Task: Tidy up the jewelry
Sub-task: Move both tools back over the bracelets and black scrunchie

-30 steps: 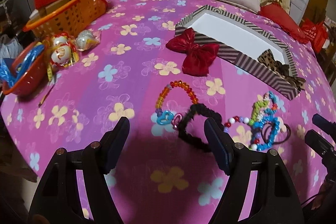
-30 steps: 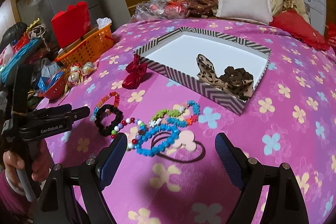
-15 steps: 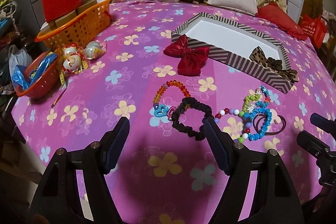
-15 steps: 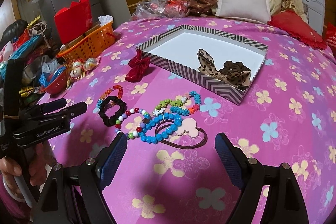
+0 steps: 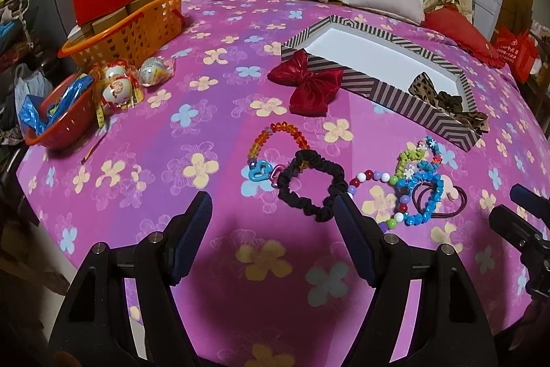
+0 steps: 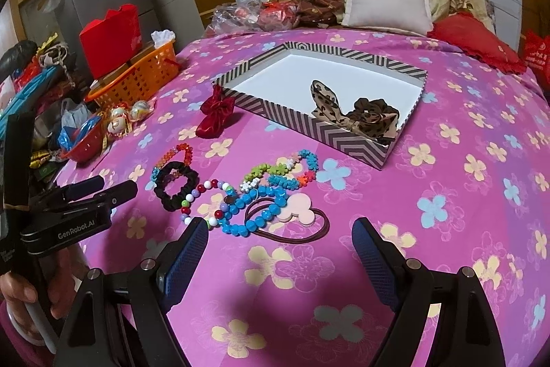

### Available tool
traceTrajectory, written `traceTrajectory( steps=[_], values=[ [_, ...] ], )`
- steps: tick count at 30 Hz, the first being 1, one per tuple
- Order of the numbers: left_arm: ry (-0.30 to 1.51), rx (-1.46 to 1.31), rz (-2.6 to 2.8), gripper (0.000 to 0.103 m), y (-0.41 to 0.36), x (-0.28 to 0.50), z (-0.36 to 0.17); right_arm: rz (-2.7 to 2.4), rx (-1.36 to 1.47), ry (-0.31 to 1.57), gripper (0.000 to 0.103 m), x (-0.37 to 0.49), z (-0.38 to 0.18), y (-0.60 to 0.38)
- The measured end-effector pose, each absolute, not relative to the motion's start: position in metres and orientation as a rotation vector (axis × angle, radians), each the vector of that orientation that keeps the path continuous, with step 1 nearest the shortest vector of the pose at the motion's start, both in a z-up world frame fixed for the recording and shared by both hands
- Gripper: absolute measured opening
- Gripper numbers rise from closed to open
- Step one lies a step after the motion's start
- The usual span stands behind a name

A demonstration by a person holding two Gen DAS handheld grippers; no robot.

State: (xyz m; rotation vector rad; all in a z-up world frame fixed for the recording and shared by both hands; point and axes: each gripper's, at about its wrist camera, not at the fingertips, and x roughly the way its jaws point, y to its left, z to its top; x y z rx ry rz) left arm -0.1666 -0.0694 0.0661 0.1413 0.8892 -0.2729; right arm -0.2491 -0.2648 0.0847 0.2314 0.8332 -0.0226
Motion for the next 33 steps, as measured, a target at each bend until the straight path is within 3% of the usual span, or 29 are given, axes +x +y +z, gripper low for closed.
traceTrajectory(
  steps=[33],
  values=[
    [0.933,0.109,-0.256,0.074,-0.062,-0.169,0.054,-0.037,0.225,0.863,0.084,-0.254,0.073,-0.270]
  ],
)
